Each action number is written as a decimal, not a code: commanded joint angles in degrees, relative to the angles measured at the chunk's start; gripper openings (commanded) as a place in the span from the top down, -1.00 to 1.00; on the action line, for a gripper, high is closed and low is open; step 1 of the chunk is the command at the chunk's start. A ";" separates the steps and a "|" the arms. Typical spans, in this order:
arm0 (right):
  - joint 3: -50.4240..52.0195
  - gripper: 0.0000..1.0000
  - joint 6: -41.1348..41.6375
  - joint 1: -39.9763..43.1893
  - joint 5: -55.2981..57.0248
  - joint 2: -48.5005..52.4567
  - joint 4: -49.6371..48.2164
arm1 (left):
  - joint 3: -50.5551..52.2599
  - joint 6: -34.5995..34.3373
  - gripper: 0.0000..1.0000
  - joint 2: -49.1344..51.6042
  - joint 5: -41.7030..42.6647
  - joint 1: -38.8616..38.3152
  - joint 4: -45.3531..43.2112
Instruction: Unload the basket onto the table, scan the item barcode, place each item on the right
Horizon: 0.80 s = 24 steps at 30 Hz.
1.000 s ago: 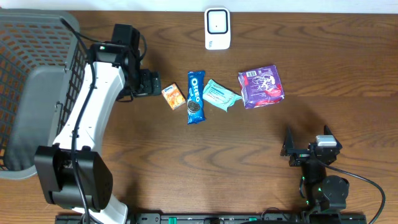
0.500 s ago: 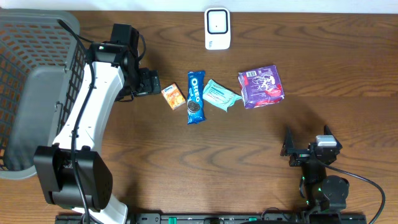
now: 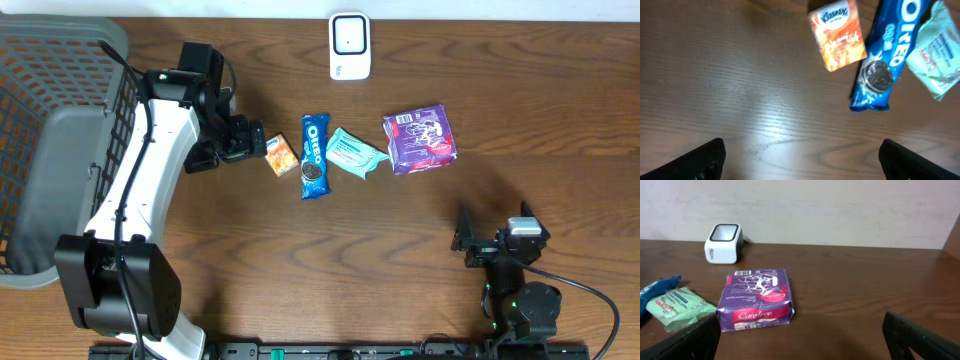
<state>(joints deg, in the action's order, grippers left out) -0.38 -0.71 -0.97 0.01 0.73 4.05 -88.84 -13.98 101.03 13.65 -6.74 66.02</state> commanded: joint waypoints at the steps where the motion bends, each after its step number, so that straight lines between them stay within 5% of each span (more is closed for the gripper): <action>1: 0.07 -0.98 -0.66 -0.20 0.50 -0.07 0.24 | -0.26 -4.55 -0.96 -0.68 1.38 0.42 -0.85; 24: 0.09 -0.99 -0.66 -0.20 0.50 -0.07 0.24 | -0.26 -5.25 -0.96 -0.68 1.38 0.42 0.13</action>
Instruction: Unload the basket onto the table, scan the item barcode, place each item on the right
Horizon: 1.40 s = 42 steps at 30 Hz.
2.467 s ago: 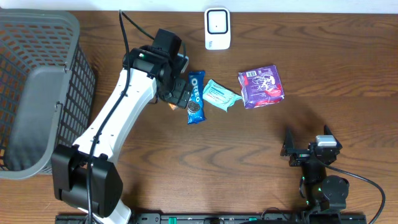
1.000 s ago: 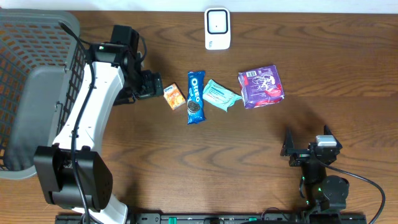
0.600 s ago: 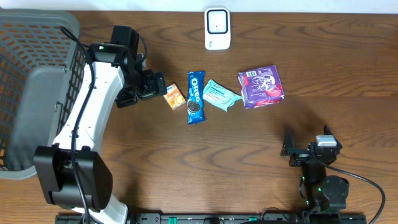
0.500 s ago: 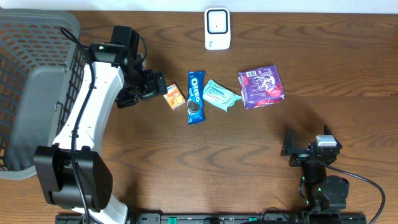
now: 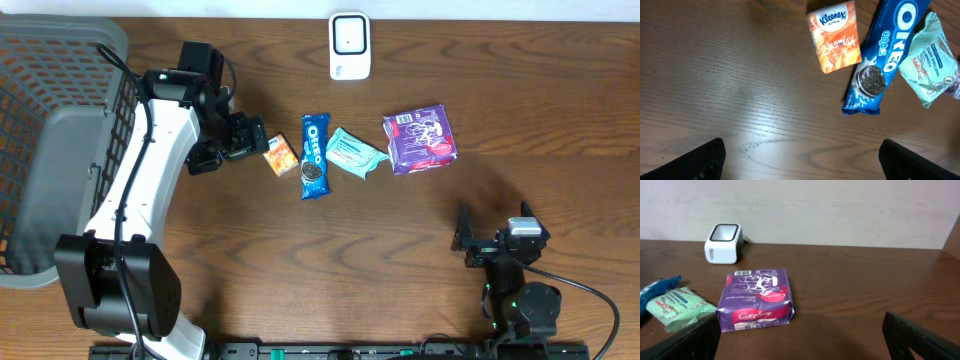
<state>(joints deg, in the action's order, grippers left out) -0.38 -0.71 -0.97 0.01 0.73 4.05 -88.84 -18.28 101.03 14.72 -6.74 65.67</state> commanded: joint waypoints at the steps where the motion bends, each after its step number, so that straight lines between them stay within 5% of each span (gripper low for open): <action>1: 0.07 -0.98 -0.66 -0.20 0.50 -0.07 0.24 | -0.26 -1.20 -0.96 -0.68 0.33 0.39 0.98; 42: 0.09 -0.99 -0.66 -0.20 0.50 -0.07 0.24 | -0.26 -2.43 -0.96 -0.68 0.28 0.42 1.99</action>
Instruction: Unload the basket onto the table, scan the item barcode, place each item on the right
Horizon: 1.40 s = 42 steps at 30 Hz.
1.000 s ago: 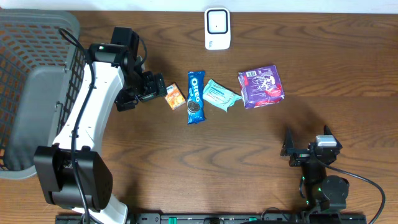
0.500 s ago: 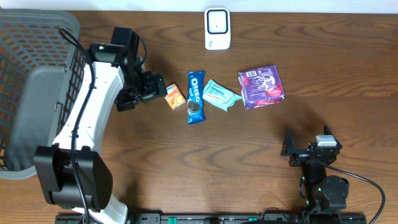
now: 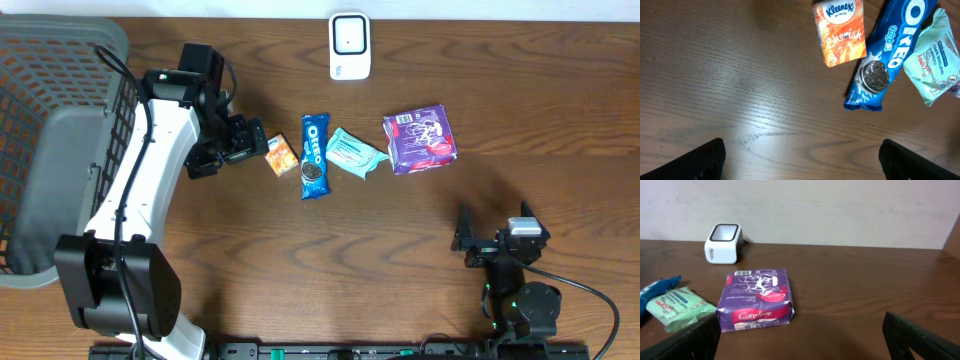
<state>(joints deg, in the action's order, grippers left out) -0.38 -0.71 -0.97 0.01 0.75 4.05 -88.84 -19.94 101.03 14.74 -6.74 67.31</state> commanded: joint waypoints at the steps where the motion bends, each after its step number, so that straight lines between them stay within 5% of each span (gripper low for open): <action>1: 0.07 -0.98 -0.66 -0.20 0.52 -0.09 0.24 | -0.26 -0.74 -0.96 -0.68 0.26 0.42 0.35; 13: 0.07 -0.98 0.59 -0.20 -1.03 -0.09 -0.85 | -0.26 -0.74 -0.96 -0.68 0.26 0.42 0.35; 19: 0.07 -0.99 19.19 -0.20 -26.58 -0.09 -3.34 | -0.26 -0.74 -0.95 -0.68 0.26 0.42 0.35; 25: 0.07 -0.99 27.10 -0.20 -30.95 -0.09 -18.21 | -0.26 -0.76 -0.96 -0.68 0.26 0.42 0.35; 29: -1.18 -0.99 27.91 -0.20 -24.17 0.15 -27.96 | -0.26 -0.74 -0.95 -0.68 0.26 0.42 0.35; 35: -11.47 -0.98 20.72 -0.17 -16.26 9.53 -17.29 | -0.26 -0.74 -0.95 -0.68 0.26 0.42 0.35; 42: -38.42 -0.99 4.26 -0.04 -13.31 42.14 11.19 | -0.26 -0.74 -0.96 -0.68 0.26 0.42 0.35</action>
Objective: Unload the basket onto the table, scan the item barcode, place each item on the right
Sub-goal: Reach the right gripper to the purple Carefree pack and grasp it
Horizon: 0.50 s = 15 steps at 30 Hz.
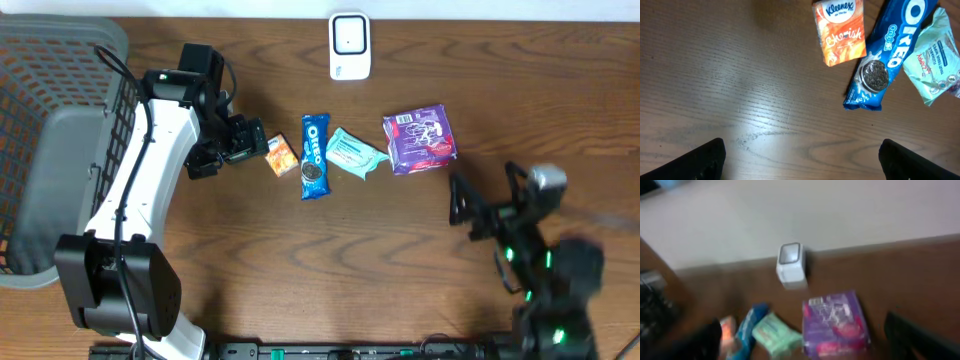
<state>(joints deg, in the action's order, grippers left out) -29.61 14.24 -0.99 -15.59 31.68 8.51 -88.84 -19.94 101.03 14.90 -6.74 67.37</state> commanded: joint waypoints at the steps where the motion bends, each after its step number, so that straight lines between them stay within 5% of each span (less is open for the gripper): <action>1: -12.35 -0.98 -11.65 0.07 2.21 15.45 9.84 | -0.26 -0.76 -0.96 -0.68 0.11 0.42 0.28; 8: -30.27 -0.99 -9.81 0.26 -17.70 39.63 22.62 | -0.26 -0.74 -0.96 -0.68 0.11 0.42 0.28; 15: -33.22 -0.99 -10.03 0.31 -19.93 50.07 16.37 | -0.26 -0.76 -0.96 -0.68 0.11 0.42 0.28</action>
<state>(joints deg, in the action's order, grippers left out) -60.55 5.17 -0.97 -31.35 79.44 26.06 -88.84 -19.94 101.03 14.92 -6.74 67.42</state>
